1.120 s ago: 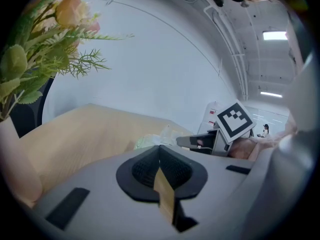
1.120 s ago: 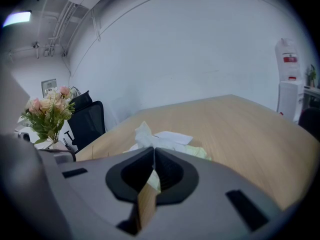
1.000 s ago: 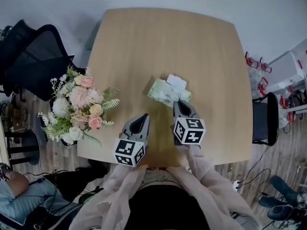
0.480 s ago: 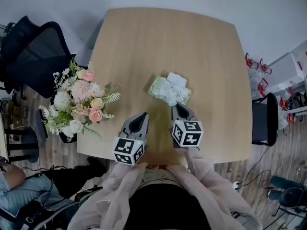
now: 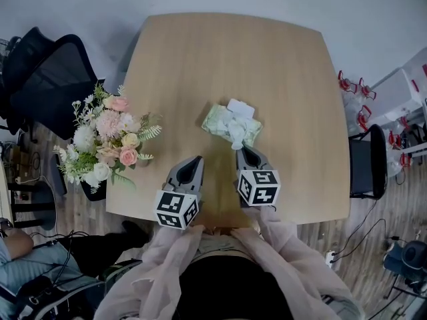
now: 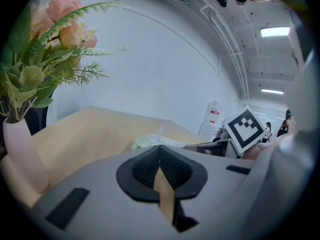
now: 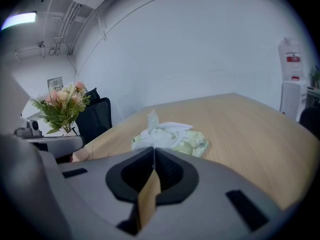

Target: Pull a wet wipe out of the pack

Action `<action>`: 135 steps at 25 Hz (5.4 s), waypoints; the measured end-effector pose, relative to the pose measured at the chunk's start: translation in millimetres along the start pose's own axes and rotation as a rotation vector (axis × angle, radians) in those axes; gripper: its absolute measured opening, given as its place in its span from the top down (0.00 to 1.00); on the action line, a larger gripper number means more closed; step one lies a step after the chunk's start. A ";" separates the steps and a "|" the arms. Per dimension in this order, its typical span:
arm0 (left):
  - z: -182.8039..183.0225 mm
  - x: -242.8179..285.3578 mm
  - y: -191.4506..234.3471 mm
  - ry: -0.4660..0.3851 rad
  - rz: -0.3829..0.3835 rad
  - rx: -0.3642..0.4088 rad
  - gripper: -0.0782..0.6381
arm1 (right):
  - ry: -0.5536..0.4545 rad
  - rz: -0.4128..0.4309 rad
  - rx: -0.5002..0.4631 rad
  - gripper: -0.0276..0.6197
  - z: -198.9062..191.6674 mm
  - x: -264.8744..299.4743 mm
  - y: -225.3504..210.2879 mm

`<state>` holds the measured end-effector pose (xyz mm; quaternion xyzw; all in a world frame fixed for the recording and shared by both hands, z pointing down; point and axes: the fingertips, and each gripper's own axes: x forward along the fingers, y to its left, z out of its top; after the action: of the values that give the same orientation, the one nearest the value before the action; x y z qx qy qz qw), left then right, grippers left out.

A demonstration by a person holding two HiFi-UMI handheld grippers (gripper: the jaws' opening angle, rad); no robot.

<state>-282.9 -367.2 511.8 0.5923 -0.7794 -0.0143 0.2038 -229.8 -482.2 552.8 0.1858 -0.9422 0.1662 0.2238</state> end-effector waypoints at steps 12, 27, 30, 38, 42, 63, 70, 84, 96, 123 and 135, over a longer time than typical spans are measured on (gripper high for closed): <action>0.9 -12.7 -5.4 -0.010 0.033 -0.007 0.87 | 0.012 0.025 -0.010 0.93 -5.3 -10.1 7.0; 4.0 -20.4 -16.3 -0.021 0.038 0.000 0.87 | 0.015 0.025 -0.012 0.93 -10.4 -25.9 8.8; 5.0 -21.4 -20.4 -0.021 0.033 0.003 0.87 | 0.016 0.022 -0.011 0.93 -11.7 -30.4 8.1; 1.8 -27.8 -25.7 -0.015 0.032 0.006 0.87 | 0.025 0.016 -0.009 0.93 -19.9 -40.1 7.7; 1.2 -30.4 -27.8 -0.015 0.034 0.010 0.87 | 0.025 0.016 -0.006 0.93 -23.0 -43.9 8.0; -6.4 -41.5 -53.3 0.005 0.003 0.033 0.87 | 0.012 -0.009 0.007 0.93 -29.4 -76.2 -0.7; -9.3 -46.0 -64.3 0.012 -0.018 0.044 0.87 | 0.004 -0.033 0.019 0.93 -32.7 -91.2 -7.7; -18.9 -58.3 -85.2 0.026 -0.044 0.061 0.87 | -0.025 -0.092 0.045 0.93 -43.7 -132.5 -24.3; -21.1 -65.1 -95.1 0.024 -0.049 0.064 0.87 | -0.040 -0.124 0.055 0.93 -48.2 -161.6 -39.0; -17.0 -62.6 -105.5 0.055 -0.096 0.114 0.87 | -0.085 -0.089 -0.084 0.94 -21.3 -192.2 -31.0; -14.8 -58.0 -99.6 0.054 -0.085 0.113 0.87 | -0.071 -0.101 -0.104 0.94 -23.2 -187.4 -37.6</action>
<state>-174.1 -339.8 481.7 0.6355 -0.7474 0.0371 0.1901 -49.8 -454.3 490.4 0.2270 -0.9463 0.0988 0.2079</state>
